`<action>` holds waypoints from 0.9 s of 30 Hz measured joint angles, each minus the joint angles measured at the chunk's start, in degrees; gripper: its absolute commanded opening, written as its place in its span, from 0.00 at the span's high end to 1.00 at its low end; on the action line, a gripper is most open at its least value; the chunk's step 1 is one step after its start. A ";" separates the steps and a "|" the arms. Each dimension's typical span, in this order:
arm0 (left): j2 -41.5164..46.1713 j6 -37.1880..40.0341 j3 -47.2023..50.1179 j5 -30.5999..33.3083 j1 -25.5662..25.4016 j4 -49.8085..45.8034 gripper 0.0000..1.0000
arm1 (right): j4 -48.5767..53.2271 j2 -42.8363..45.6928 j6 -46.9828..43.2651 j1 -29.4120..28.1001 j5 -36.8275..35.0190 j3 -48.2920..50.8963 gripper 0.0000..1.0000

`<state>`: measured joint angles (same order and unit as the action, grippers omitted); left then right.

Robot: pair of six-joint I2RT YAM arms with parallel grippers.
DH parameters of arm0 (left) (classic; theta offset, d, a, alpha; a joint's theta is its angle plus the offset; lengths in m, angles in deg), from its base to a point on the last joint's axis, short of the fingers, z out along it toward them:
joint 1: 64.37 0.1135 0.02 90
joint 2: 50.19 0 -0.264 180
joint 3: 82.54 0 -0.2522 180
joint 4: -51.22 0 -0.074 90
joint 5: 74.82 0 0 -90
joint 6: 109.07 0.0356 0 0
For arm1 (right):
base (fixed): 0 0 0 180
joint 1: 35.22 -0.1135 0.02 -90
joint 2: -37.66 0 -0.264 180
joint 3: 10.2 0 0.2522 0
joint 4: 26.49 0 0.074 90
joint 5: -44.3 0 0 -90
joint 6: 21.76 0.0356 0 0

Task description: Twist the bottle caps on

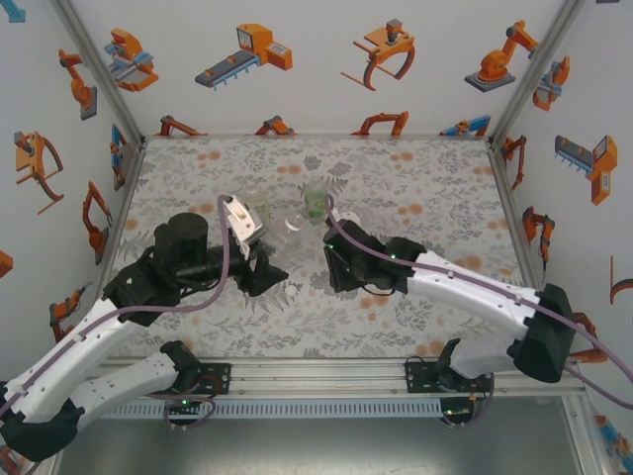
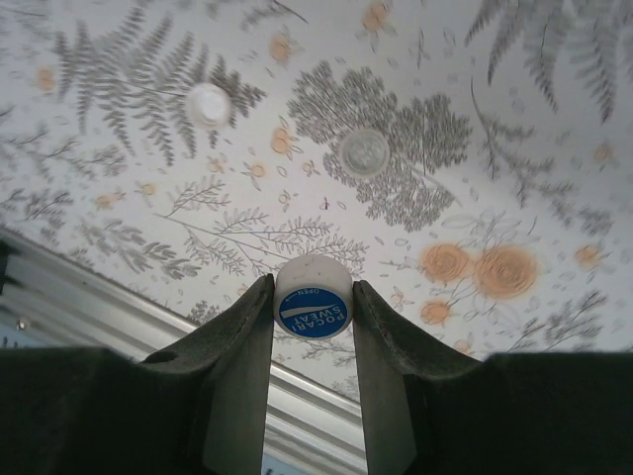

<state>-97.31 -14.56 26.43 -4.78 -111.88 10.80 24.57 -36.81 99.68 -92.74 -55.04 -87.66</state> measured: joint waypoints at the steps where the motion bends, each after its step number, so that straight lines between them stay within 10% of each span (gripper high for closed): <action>1: -0.28 1.60 -0.28 -1.29 -0.04 -0.96 0.99 | 0.02 1.18 -2.03 0.00 0.48 -0.61 0.81; 27: -1.68 25.49 -0.37 -13.05 -1.22 -14.75 1.00 | -1.14 17.42 -42.64 -1.84 33.55 -13.40 0.93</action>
<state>-98.99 10.93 26.05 -17.83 -113.10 -3.95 23.44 -19.39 57.04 -94.58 -21.49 -101.06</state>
